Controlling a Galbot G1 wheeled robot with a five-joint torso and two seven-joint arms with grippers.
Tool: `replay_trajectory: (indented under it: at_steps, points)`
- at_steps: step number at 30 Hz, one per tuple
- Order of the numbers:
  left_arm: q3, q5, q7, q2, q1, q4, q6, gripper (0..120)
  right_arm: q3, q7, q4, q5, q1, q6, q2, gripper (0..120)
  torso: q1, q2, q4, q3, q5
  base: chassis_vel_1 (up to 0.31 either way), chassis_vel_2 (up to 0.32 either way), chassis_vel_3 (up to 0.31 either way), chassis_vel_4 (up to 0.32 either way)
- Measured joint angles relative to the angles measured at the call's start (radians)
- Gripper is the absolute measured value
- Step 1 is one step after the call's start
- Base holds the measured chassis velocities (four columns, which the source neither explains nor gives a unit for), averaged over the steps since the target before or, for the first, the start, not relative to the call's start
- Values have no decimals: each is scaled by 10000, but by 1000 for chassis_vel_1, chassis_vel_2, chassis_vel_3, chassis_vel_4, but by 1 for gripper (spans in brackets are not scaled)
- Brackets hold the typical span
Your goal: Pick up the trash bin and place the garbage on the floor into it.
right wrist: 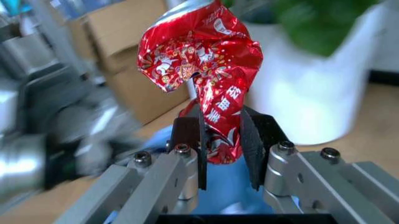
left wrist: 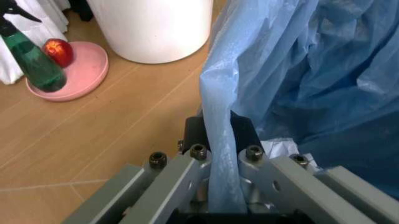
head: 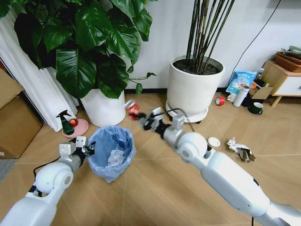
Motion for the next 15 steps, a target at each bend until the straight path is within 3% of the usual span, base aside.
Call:
replay_trajectory:
  at_steps: [6,15]
  points:
    - [234,-427,-389,-20,-381,72,159,0,-856,85,-325,-143,224,-362,550,18,0,0,1,1,0,0,0,0,0]
    - [133,-522,-381,87,-360,62,166,0,-956,78,-489,-548,218,-394,782,49,0,0,1,1,-1,0,0,0,0]
